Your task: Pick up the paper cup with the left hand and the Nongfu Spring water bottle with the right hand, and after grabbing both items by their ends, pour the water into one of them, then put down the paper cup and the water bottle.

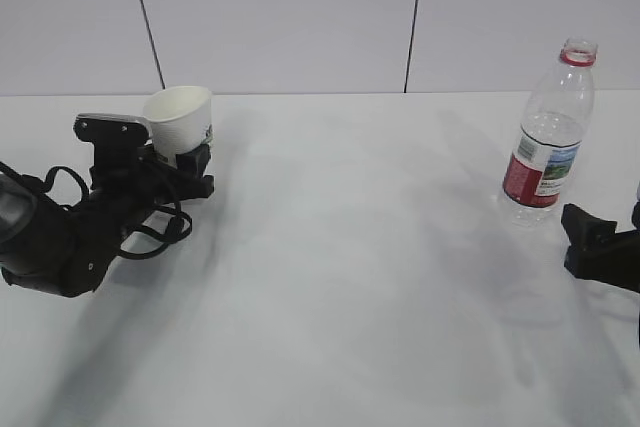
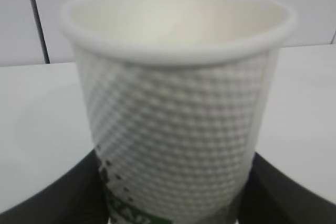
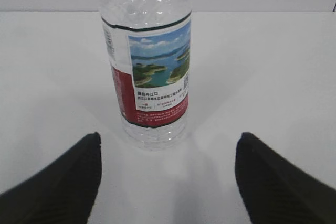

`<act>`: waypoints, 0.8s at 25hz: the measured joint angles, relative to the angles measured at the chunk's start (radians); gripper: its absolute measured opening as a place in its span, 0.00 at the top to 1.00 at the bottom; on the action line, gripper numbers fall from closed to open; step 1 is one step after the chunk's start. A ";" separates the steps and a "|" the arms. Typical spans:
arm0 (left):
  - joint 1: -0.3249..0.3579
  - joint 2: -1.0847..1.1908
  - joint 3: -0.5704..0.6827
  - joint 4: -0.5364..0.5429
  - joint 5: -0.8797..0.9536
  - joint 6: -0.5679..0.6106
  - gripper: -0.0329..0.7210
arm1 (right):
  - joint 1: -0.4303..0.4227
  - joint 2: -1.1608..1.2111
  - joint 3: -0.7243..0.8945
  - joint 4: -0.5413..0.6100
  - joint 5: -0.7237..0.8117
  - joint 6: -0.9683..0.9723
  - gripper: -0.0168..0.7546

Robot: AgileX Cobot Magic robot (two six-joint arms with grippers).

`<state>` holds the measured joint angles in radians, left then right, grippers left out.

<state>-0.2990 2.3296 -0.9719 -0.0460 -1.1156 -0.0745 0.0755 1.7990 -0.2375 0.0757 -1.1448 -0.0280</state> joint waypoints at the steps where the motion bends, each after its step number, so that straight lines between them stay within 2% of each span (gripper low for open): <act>1: 0.000 0.000 0.000 0.000 0.000 0.000 0.34 | 0.000 0.000 0.000 0.000 0.000 0.000 0.21; 20: 0.000 0.000 0.000 -0.012 0.000 0.000 0.34 | 0.000 0.000 0.000 0.000 0.000 -0.002 0.21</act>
<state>-0.2990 2.3296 -0.9719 -0.0575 -1.1156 -0.0745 0.0755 1.7990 -0.2375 0.0757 -1.1448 -0.0296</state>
